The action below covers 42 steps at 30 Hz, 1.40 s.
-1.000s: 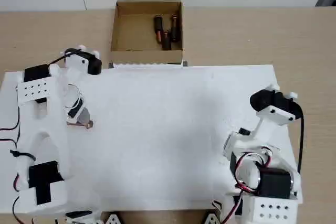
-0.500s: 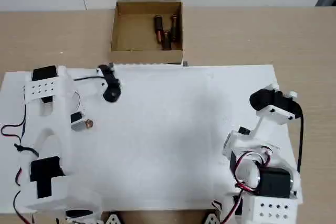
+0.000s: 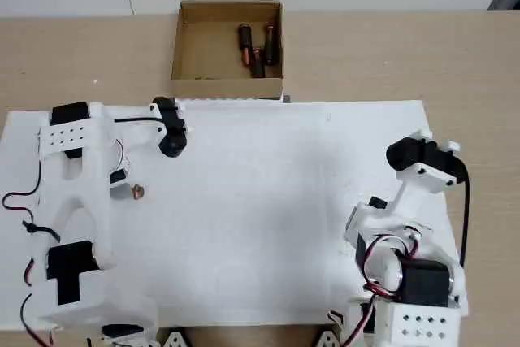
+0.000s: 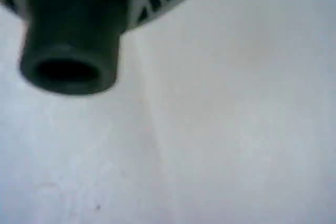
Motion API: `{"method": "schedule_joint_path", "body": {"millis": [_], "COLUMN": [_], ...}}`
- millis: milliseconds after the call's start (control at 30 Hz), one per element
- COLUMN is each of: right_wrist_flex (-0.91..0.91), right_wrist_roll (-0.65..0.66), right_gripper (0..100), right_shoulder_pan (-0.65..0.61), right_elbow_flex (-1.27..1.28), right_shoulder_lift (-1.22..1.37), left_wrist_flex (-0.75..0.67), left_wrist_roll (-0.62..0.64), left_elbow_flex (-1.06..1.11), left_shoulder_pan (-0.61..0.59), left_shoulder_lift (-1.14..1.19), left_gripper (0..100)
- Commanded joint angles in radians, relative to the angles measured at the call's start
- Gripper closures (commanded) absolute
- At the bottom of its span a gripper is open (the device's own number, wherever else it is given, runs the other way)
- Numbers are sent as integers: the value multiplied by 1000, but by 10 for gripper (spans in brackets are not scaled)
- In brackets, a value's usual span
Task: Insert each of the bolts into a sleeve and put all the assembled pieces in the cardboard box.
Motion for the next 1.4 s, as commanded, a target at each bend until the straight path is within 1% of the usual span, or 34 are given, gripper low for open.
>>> {"method": "schedule_joint_path", "body": {"millis": [0, 167, 400, 533, 633, 767, 1033, 1233, 1367], "right_wrist_flex": [-24, -24, -24, -24, -24, -24, -24, -24, -24], "right_wrist_roll": [-3, -3, -3, -3, -3, -3, -3, -3, -3], "right_gripper": [996, 996, 996, 996, 996, 996, 996, 996, 996], "right_shoulder_pan": [5, 5, 5, 5, 5, 4, 1, 1, 1], "right_elbow_flex": [-5, -5, -5, -5, -5, -5, -5, -5, -5], "right_shoulder_lift": [-8, -8, -8, -8, -8, -8, -8, -8, -8], "left_wrist_flex": [-25, -28, -29, -29, -29, -31, -31, -92, -87], "left_wrist_roll": [-114, -150, -152, -153, -153, -153, -153, -153, -149], "left_elbow_flex": [-24, -27, -28, -24, -24, -22, -30, -27, -28], "left_shoulder_pan": [2, -12, -17, -14, -14, -14, -15, -6, 12], "left_shoulder_lift": [12, 69, 84, 87, 87, 89, 189, 203, 198], "left_gripper": [829, 830, 833, 901, 926, 926, 925, 927, 934]}}
